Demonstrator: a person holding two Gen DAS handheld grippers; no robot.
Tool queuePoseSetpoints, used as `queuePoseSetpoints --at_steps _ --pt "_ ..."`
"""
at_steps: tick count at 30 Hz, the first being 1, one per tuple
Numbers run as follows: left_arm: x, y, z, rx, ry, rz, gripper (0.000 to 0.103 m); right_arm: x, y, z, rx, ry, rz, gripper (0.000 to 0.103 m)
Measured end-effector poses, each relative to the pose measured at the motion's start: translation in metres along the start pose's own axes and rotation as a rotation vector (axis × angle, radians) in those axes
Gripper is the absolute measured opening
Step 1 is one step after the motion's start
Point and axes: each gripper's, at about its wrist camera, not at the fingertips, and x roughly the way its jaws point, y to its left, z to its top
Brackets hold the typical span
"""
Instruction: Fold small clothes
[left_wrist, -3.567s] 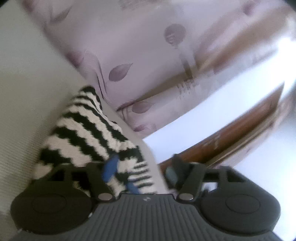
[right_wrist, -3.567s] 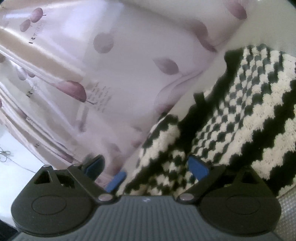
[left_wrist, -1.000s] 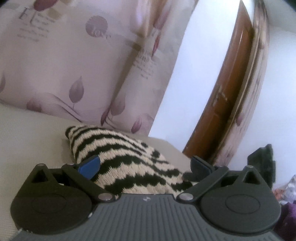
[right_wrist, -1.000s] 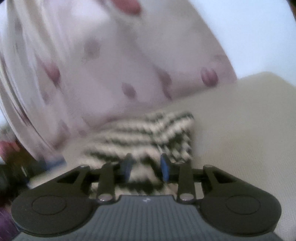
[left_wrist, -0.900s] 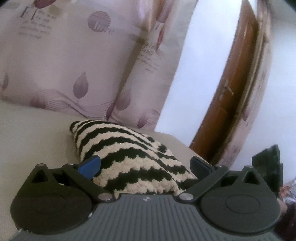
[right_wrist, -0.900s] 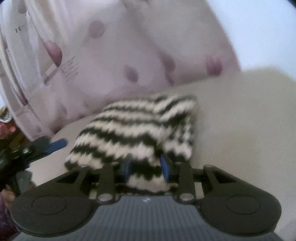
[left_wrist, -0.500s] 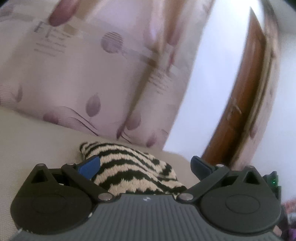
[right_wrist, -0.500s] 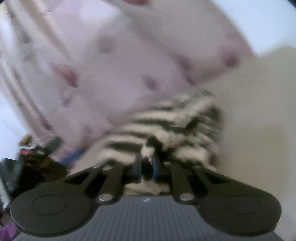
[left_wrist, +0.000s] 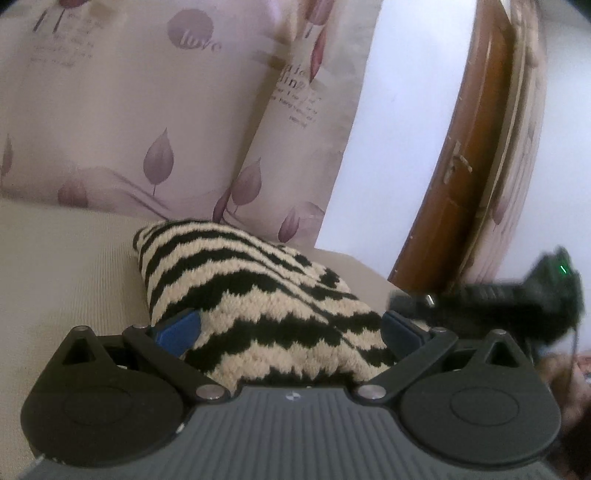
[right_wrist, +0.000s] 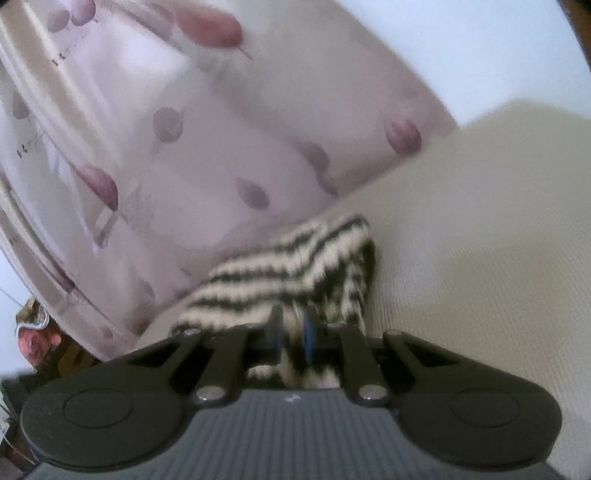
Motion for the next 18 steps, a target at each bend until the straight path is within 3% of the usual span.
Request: queuePoseSetpoints --at_steps 3,8,11,14,16,17,18 --pt "0.004 0.010 -0.005 -0.045 0.040 -0.019 0.102 0.031 0.004 0.020 -0.004 0.030 -0.026 0.016" --pt "0.006 0.016 -0.009 -0.076 0.041 -0.040 0.102 0.087 0.000 0.042 -0.010 0.083 -0.178 0.019" --pt "0.005 0.009 -0.011 -0.044 0.050 -0.007 0.100 0.108 0.013 0.047 -0.107 0.093 -0.192 0.006" --pt "-0.005 0.007 -0.015 -0.049 0.018 0.012 0.100 0.114 0.042 0.043 -0.210 0.129 -0.042 0.003" --pt "-0.008 0.011 -0.016 -0.078 0.019 0.021 0.100 0.120 0.045 0.037 -0.340 0.144 -0.164 0.002" --pt "-0.010 0.014 -0.018 -0.102 0.021 0.022 0.100 0.119 0.034 0.038 -0.329 0.141 -0.208 0.000" --pt "-0.012 0.017 -0.019 -0.124 0.016 0.024 0.100 0.113 0.020 0.042 -0.258 0.118 -0.188 0.000"
